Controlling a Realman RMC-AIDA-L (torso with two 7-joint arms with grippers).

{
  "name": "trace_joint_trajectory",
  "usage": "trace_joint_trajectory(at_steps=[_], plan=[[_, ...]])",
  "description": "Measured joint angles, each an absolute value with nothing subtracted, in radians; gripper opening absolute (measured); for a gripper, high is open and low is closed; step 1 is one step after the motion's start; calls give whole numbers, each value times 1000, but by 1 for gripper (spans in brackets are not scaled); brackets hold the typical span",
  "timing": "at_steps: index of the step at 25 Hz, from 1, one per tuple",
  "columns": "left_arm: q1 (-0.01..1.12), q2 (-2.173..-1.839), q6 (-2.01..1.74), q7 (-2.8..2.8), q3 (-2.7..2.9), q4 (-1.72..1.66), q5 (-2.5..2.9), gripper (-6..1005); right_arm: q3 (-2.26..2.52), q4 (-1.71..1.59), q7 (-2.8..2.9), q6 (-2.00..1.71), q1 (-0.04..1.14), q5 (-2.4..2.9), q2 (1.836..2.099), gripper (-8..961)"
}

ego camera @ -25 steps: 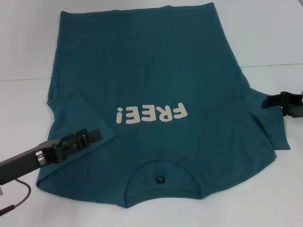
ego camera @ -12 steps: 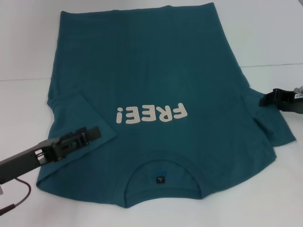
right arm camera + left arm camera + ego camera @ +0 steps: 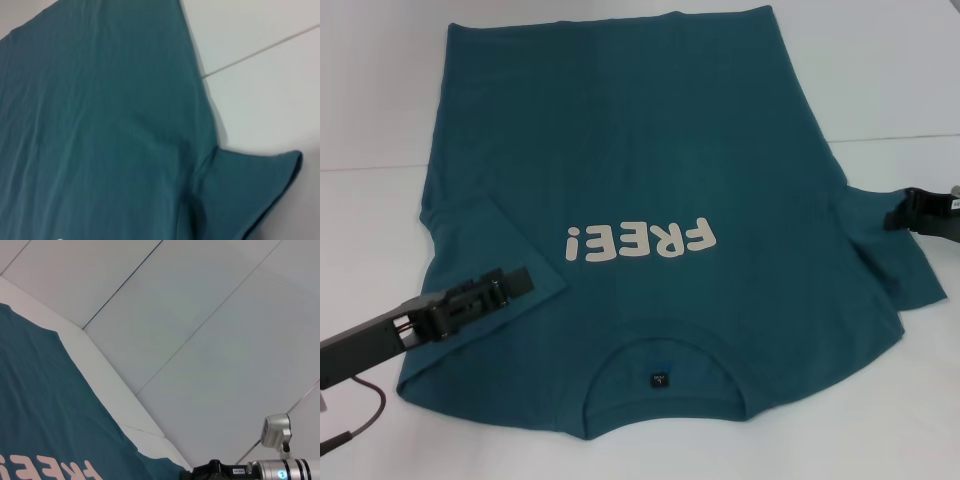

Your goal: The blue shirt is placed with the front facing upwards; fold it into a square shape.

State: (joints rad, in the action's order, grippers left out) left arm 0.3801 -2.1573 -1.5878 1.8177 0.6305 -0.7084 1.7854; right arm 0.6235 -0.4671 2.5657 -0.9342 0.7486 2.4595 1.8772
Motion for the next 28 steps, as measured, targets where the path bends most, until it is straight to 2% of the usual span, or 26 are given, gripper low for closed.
trace_joint_trajectory(at_steps=[3, 11, 20, 28], plan=[[377, -2157, -1592, 1820, 630, -709, 1785, 798, 626, -500, 2566, -961, 734, 2462, 1872, 11], [370, -2154, -1594, 1825, 623, -709, 1785, 798, 624, -601, 2565, -989, 720, 2455, 1853, 11], [369, -2154, -1590, 1825, 619, -709, 1786, 797, 662, -599, 2575, -981, 850, 2580, 1885, 11], [365, -2154, -1589, 1825, 607, -707, 1786, 796, 693, -618, 2587, -1044, 888, 2586, 1891, 12]])
